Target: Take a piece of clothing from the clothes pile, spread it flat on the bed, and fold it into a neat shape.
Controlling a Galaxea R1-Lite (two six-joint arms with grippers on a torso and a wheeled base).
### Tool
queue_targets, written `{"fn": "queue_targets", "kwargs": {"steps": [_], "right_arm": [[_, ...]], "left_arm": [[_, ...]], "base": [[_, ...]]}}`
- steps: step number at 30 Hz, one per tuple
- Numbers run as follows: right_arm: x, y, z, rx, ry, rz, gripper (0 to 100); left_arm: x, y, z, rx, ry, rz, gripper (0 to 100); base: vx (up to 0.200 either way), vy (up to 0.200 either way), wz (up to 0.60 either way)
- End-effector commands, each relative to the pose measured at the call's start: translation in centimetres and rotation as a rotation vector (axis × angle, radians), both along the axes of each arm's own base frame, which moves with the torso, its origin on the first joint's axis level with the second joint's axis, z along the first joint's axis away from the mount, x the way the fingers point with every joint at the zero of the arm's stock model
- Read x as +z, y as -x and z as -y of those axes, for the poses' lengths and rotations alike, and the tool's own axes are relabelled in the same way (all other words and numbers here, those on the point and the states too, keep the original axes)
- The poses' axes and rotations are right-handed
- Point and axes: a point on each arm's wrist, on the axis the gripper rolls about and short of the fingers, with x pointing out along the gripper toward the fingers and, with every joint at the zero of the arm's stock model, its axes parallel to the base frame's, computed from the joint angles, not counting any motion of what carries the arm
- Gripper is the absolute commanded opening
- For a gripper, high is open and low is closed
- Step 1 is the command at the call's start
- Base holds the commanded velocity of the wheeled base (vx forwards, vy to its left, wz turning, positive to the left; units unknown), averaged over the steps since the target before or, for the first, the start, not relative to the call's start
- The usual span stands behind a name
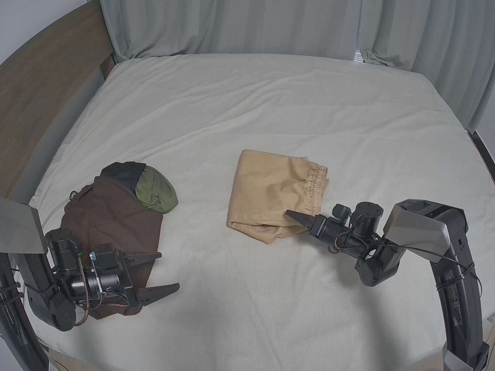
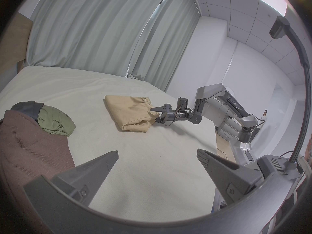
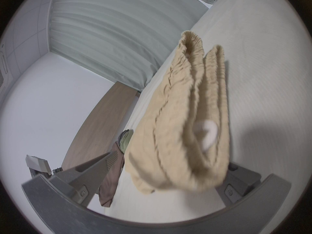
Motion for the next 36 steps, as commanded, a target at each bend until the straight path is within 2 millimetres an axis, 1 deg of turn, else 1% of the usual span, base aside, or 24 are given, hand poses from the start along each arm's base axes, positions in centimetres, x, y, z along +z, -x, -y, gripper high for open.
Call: {"fn": "queue_targets", "kwargs": {"steps": [1, 2, 3, 4, 5, 7, 8, 9, 10, 11, 13, 16, 17, 18, 21, 22, 23, 24, 26, 28, 29, 30, 32, 36], "right_arm": [[2.6, 5.0, -1.0, 0.067, 0.059, -0.047, 100], [2.8, 5.9, -1.2, 0.083, 0.075, -0.051, 100], [2.8, 6.1, -1.3, 0.086, 0.077, -0.050, 100], [3.7, 7.5, -1.5, 0.112, 0.099, -0.043, 100], [4.5, 8.2, -1.7, 0.123, 0.102, -0.032, 100], [6.2, 9.4, -2.0, 0.147, 0.095, -0.011, 100], [7.5, 10.1, -2.5, 0.171, 0.083, 0.017, 100], [7.6, 10.1, -2.5, 0.173, 0.081, 0.019, 100], [9.1, 10.6, -2.8, 0.202, 0.064, 0.052, 100], [10.6, 10.7, -2.9, 0.226, 0.037, 0.090, 100], [11.7, 10.4, -2.9, 0.230, 0.014, 0.117, 100], [13.4, 8.2, -3.0, 0.197, -0.029, 0.172, 100], [13.4, 8.1, -3.0, 0.195, -0.030, 0.174, 100], [13.0, 6.2, -2.2, 0.159, -0.028, 0.173, 100], [11.6, 3.1, -1.4, 0.110, -0.022, 0.168, 100], [11.6, 3.1, -1.4, 0.110, -0.022, 0.168, 100], [10.5, 1.3, -0.7, 0.081, -0.018, 0.164, 100], [9.5, 0.3, -0.2, 0.061, -0.013, 0.153, 100], [8.2, -0.9, 0.5, 0.038, -0.009, 0.145, 100], [7.0, -2.1, 1.8, 0.006, -0.004, 0.134, 100], [6.9, -2.2, 1.8, 0.005, -0.004, 0.134, 100], [5.9, -2.7, 2.4, -0.009, 0.000, 0.121, 100], [4.8, -3.0, 2.9, -0.021, 0.005, 0.105, 100], [4.0, -3.4, 3.7, -0.050, 0.011, 0.095, 100]], "left_arm": [[0.2, -0.1, 0.0, 0.002, 0.001, 0.009, 100], [0.2, 0.0, 0.0, 0.000, 0.000, 0.012, 100], [0.2, 0.0, 0.0, 0.000, 0.000, 0.012, 100], [0.4, 0.0, 0.3, -0.009, 0.000, 0.018, 100], [0.5, 0.0, 0.3, -0.012, 0.001, 0.022, 100], [0.6, 0.1, 0.3, -0.011, 0.001, 0.026, 100], [0.6, 0.1, 0.3, -0.011, 0.001, 0.026, 100], [0.6, 0.1, 0.3, -0.011, 0.001, 0.026, 100], [0.6, 0.0, 0.3, -0.009, 0.001, 0.026, 100], [0.6, 0.0, 0.3, -0.009, 0.001, 0.026, 100], [0.6, 0.0, 0.3, -0.009, 0.001, 0.026, 100], [0.7, 0.0, 0.3, -0.009, 0.003, 0.028, 100], [0.7, 0.0, 0.3, -0.009, 0.003, 0.028, 100], [0.7, 0.0, 0.2, -0.007, 0.003, 0.028, 100], [0.6, -0.1, 0.2, -0.006, 0.003, 0.028, 100], [0.6, -0.1, 0.2, -0.006, 0.003, 0.028, 100], [0.6, -0.1, 0.2, -0.006, 0.002, 0.026, 100], [0.6, -0.1, 0.1, -0.004, 0.002, 0.026, 100], [0.6, -0.1, 0.1, -0.004, 0.002, 0.025, 100], [0.6, -0.1, 0.1, -0.003, 0.002, 0.025, 100], [0.6, -0.1, 0.1, -0.001, 0.002, 0.025, 100], [0.6, -0.1, 0.1, -0.001, 0.003, 0.025, 100], [0.6, -0.1, 0.1, -0.002, 0.003, 0.024, 100], [0.5, 0.0, 0.2, -0.007, 0.004, 0.020, 100]], "base": [[0.000, 0.000, 0.00], [0.000, 0.000, 0.00], [0.000, 0.000, 0.00], [0.000, 0.000, 0.00], [0.000, 0.000, 0.00], [0.000, 0.000, 0.00], [0.000, 0.000, 0.00], [0.000, 0.000, 0.00], [0.000, 0.000, 0.00], [0.000, 0.000, 0.00], [0.000, 0.000, 0.00], [0.000, 0.000, 0.00], [0.000, 0.000, 0.00], [0.000, 0.000, 0.00], [0.000, 0.000, 0.00], [0.000, 0.000, 0.00], [0.000, 0.000, 0.00], [0.000, 0.000, 0.00], [0.000, 0.000, 0.00], [0.000, 0.000, 0.00], [0.000, 0.000, 0.00], [0.000, 0.000, 0.00], [0.000, 0.000, 0.00], [0.000, 0.000, 0.00]]}}
